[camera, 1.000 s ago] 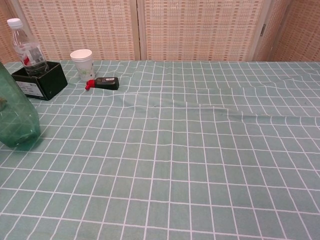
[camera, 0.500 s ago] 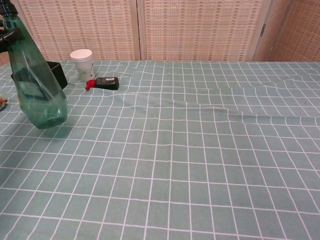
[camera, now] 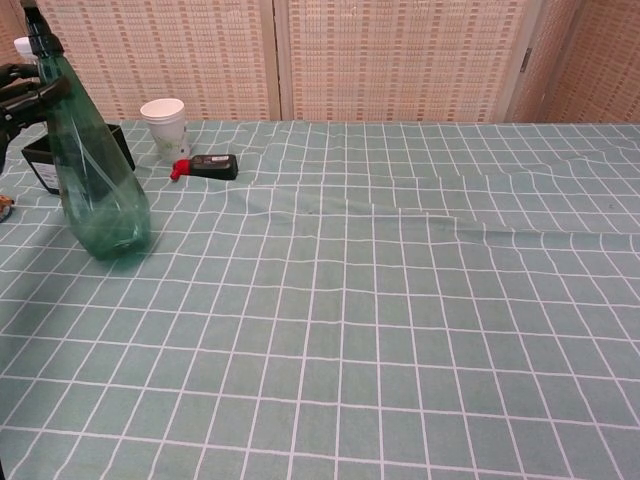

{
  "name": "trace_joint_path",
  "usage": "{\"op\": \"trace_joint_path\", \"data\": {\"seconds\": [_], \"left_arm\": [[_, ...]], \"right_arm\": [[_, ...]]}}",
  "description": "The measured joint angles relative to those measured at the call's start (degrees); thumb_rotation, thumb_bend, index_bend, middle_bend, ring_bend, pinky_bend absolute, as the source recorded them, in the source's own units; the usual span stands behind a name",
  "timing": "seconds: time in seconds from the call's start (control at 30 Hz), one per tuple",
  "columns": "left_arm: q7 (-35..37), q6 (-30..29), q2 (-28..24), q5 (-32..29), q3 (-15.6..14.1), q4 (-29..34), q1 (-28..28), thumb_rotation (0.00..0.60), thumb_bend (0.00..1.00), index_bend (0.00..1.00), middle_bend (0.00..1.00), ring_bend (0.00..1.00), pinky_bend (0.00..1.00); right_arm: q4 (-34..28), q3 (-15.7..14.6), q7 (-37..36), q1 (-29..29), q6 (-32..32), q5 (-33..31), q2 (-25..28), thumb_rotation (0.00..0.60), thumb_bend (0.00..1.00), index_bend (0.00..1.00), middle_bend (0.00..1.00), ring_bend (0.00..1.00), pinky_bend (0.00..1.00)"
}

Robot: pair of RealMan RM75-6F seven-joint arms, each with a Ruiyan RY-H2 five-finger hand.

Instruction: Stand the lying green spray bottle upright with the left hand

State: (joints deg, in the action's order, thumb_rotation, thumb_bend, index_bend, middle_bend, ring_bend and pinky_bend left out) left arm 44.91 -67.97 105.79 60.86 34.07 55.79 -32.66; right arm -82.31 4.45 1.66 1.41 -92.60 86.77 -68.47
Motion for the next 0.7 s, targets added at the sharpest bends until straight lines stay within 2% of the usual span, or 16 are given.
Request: {"op": "trace_joint_path", "data": {"seconds": [0.3, 0.47, 0.7], "left_arm": [[0.21, -0.84, -1.06, -0.59, -0.22, 1.83, 1.8, 0.6, 0.24, 0.47, 0.55, 0.28, 0.16], [0.51, -2.67, -2.46, 0.6, -1.25, 5.44, 3.75, 0.6, 0.21, 0.36, 0.53, 0.28, 0.16], [0.33, -5.5, -4.12, 3.17, -3.25, 9.56, 5.93, 0.6, 0.19, 0.25, 0.52, 0.28, 0.17]], "right_arm": [[0.35, -0.06, -0.13, -0.54, 0.21, 0.94, -0.17, 0.6, 0.0, 0.41, 0.34, 0.17, 0.17], [0.49, -0.11, -0.51, -0.77, 0.18, 1.45, -0.2, 0.6, 0.0, 0.42, 0.34, 0.17, 0.18], [1.3, -0.16, -1.78, -0.88, -0.3, 2.1, -0.43, 0.6, 0.0, 0.43, 0.34, 0.17, 0.18]]}}
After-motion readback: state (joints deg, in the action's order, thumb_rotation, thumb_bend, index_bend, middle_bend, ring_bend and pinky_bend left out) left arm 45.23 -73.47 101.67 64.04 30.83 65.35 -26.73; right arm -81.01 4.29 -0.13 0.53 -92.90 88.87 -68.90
